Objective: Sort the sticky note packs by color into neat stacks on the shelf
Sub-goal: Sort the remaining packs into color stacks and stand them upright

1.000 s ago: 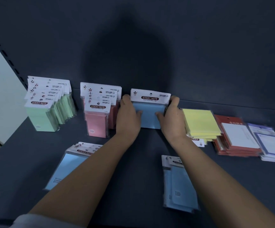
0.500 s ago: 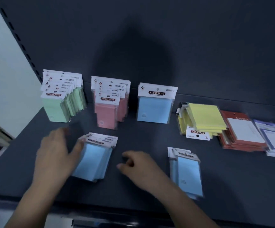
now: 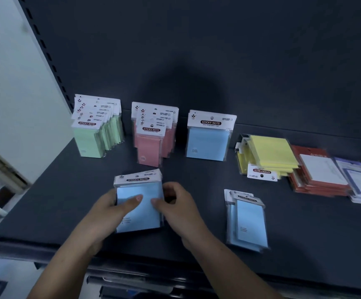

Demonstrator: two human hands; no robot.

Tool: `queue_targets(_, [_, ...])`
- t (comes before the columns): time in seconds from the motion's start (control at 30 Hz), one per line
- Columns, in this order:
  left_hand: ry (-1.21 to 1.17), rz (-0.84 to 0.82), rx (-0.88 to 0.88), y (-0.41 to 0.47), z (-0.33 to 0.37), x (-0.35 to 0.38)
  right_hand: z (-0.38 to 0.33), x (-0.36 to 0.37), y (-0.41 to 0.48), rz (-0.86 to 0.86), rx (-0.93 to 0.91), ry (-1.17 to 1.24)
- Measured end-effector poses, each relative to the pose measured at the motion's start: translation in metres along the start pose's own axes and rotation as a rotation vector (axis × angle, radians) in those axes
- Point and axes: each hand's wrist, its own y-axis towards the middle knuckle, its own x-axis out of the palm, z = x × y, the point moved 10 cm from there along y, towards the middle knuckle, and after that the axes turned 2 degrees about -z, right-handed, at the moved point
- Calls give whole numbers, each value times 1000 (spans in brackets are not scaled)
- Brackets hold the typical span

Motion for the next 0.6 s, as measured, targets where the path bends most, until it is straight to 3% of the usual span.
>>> queue_targets(0.17, [29, 49, 155, 8, 21, 26, -22, -36, -6, 56, -156, -156])
queue_targets(0.23, [17, -30, 217, 14, 37, 51, -34, -59, -5, 77, -200, -313])
queue_targets(0.37, [215, -161, 389, 40, 68, 98, -49, -112, 6, 195, -208, -503])
queue_targets(0.6, [282, 34, 517, 93, 100, 129, -54, -163, 43, 406, -169, -534])
